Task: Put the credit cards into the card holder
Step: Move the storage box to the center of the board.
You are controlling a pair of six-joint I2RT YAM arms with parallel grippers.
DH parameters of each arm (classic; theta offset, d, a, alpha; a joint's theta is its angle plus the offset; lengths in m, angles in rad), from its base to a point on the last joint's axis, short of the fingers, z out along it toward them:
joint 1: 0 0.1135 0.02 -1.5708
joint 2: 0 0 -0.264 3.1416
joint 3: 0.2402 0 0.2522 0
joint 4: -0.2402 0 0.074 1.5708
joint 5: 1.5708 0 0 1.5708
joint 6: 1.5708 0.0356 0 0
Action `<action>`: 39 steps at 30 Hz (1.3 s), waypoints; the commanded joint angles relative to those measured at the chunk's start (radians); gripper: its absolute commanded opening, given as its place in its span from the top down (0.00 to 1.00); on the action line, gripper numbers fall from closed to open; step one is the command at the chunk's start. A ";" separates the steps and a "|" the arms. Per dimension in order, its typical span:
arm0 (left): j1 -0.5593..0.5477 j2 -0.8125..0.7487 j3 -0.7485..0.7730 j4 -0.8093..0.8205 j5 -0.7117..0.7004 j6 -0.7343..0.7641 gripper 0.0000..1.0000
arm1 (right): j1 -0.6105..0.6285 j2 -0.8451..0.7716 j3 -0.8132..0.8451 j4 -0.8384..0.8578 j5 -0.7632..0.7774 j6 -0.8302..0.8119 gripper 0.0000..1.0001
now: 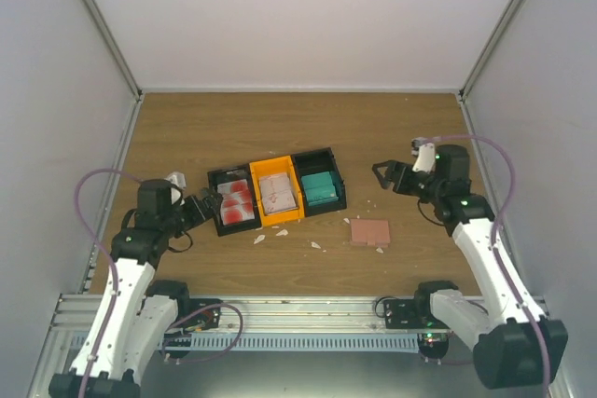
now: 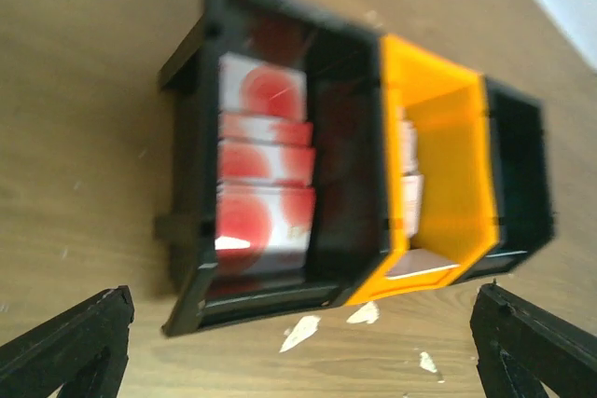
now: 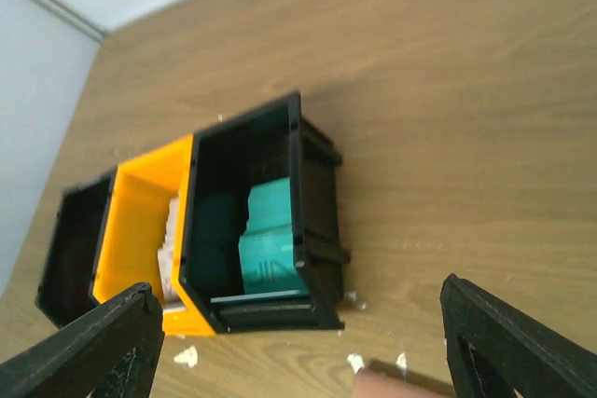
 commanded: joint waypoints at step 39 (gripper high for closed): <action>0.007 0.669 -0.019 0.646 0.313 -0.068 0.01 | 0.324 0.721 0.091 0.525 -0.173 0.166 0.10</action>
